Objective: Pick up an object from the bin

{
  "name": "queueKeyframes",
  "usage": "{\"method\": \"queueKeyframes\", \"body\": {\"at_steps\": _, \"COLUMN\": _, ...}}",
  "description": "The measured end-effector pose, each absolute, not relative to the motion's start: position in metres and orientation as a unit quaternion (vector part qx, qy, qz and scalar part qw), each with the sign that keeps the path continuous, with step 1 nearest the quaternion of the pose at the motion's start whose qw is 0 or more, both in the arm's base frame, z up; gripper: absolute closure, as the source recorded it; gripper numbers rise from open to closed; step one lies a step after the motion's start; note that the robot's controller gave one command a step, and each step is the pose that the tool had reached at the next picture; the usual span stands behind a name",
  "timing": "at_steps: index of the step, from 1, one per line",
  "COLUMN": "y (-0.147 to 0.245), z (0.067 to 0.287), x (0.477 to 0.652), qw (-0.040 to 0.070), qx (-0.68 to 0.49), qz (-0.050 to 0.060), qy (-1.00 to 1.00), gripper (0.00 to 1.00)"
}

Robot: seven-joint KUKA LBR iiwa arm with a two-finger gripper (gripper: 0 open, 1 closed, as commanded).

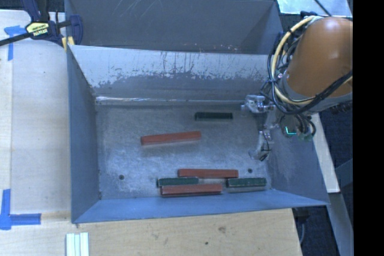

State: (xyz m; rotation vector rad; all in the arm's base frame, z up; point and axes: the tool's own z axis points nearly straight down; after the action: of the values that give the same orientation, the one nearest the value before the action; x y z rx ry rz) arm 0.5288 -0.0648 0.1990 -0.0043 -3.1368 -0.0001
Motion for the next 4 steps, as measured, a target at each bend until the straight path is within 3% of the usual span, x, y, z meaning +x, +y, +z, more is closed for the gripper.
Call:
{"method": "queueKeyframes", "body": {"at_steps": 1, "y": -0.067, "z": 0.066, "x": 0.497, "qw": 0.003, "qx": 0.033, "qz": 0.000, "qy": -0.999, "gripper": 0.00}}
{"method": "queueKeyframes", "body": {"at_steps": 2, "y": -0.016, "z": 0.072, "x": 0.486, "qw": -0.005, "qx": 0.105, "qz": 0.000, "qy": -0.994, "gripper": 0.00}}
{"method": "queueKeyframes", "body": {"at_steps": 3, "y": -0.016, "z": 0.073, "x": 0.484, "qw": 0.000, "qx": 0.106, "qz": 0.000, "qy": -0.994, "gripper": 1.00}}
{"method": "queueKeyframes", "body": {"at_steps": 4, "y": -0.059, "z": 0.123, "x": 0.484, "qw": -0.003, "qx": 0.271, "qz": 0.002, "qy": -0.963, "gripper": 1.00}}
